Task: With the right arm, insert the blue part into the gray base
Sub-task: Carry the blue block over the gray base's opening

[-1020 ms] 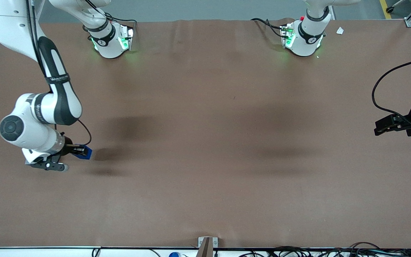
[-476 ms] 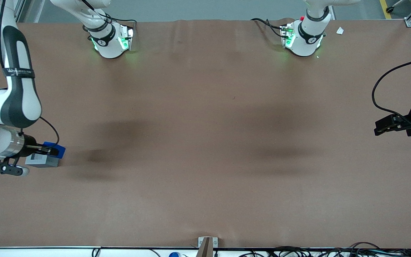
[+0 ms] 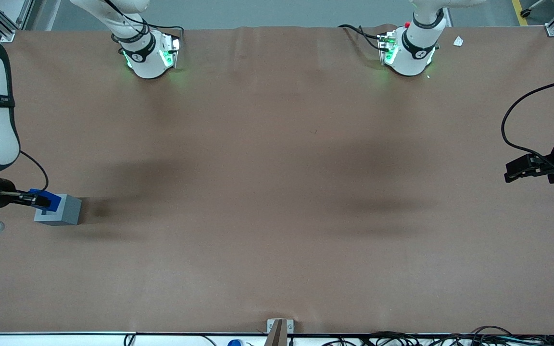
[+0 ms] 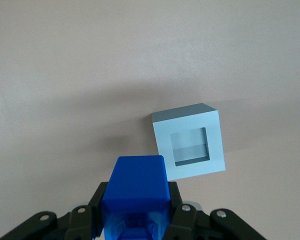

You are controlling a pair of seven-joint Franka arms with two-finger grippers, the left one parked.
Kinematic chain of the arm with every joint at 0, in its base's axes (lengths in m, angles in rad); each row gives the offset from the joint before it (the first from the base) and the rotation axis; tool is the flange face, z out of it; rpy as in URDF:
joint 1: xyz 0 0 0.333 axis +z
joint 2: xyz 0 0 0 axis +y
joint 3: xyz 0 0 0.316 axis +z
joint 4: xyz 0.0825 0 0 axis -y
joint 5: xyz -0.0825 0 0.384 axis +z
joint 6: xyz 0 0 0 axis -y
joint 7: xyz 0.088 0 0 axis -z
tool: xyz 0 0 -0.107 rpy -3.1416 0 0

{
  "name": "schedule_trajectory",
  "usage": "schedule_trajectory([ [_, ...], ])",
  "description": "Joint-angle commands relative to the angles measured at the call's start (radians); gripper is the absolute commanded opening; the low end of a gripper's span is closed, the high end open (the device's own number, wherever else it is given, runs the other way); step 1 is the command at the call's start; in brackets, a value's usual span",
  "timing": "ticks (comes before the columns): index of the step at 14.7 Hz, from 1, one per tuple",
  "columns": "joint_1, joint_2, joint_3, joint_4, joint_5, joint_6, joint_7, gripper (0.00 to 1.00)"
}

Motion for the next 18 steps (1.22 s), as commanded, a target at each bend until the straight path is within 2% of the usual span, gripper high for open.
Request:
schedule_trajectory([
  [1,-0.041,0.035,0.016,0.023,-0.004,-0.003,-0.02,0.0],
  [9,-0.064,0.103,0.016,0.092,-0.007,-0.004,-0.068,0.01],
  [11,-0.073,0.103,0.014,0.085,-0.006,-0.004,-0.147,0.01],
  [18,-0.089,0.092,0.014,0.01,-0.004,0.048,-0.198,0.01],
])
